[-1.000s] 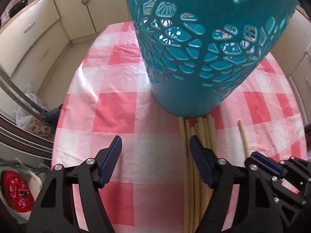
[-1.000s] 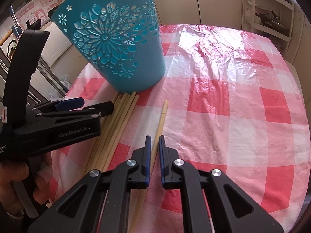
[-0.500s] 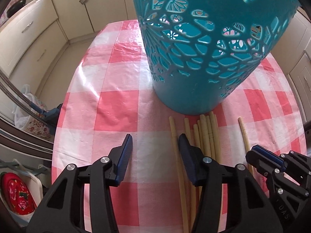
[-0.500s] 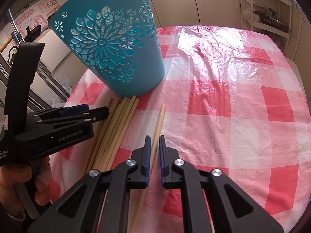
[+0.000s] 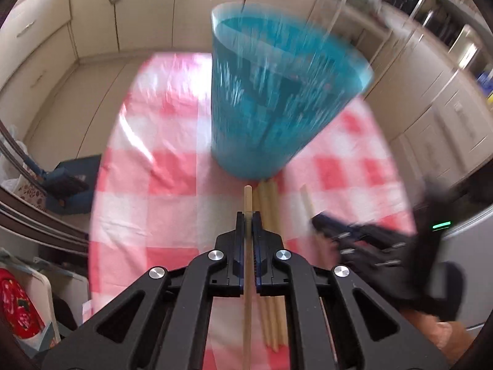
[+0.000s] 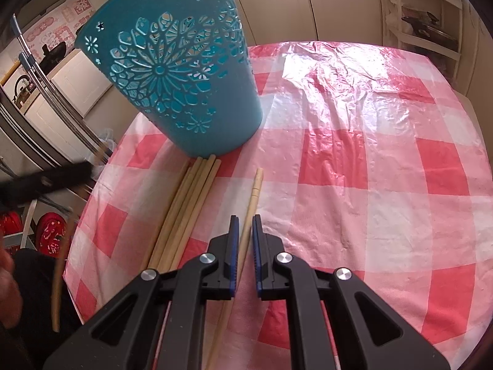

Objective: Organize utensils
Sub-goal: 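Grasp one wooden chopstick with the left tool, lift it, drop into basket, then grasp a loose chopstick with the right tool, lift it, release into basket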

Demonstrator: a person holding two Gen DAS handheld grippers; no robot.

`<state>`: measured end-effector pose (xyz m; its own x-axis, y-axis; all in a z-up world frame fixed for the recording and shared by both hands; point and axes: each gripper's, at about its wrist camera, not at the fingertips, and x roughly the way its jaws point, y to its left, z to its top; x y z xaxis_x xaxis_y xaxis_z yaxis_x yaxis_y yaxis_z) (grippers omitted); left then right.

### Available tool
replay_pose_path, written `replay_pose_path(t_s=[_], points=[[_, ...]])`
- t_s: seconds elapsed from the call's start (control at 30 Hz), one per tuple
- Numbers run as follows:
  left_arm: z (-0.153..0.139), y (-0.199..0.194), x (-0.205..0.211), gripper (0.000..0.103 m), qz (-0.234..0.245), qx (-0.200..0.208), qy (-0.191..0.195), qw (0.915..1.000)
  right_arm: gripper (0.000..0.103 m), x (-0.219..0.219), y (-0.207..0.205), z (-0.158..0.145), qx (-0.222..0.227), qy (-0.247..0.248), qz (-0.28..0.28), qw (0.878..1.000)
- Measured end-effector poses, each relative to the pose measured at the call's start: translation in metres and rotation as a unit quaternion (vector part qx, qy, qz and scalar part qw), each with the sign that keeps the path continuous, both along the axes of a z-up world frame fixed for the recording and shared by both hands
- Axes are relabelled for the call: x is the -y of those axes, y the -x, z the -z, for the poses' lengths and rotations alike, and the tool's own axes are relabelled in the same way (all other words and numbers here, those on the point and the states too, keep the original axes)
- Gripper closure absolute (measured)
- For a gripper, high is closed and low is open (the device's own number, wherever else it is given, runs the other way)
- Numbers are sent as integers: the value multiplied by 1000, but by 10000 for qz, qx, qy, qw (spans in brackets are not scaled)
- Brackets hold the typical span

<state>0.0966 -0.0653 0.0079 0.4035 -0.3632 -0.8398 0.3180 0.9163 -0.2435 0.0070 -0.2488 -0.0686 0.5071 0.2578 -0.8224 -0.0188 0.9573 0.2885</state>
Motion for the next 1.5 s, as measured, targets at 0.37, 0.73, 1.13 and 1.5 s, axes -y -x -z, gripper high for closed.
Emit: replay_pose_path(t_s=[0.37,0.73,1.13,1.5], points=[[-188,-33,27,98,-648,3309,1230,9334,94,4,0,1,-3,-79,43,10000],[-83,-92,71,98,-1370,3216,554,9353,94,0,-1,1,29,10,5,10000],[-64,-39,13,24,-1249,2682,-310,9547,72,-1,4,-2,23,1,-102,9999],[-59,-13,-82,9,-2213,2696,261,9369,91,-46,-1,-2,56,1667,-69,9860]])
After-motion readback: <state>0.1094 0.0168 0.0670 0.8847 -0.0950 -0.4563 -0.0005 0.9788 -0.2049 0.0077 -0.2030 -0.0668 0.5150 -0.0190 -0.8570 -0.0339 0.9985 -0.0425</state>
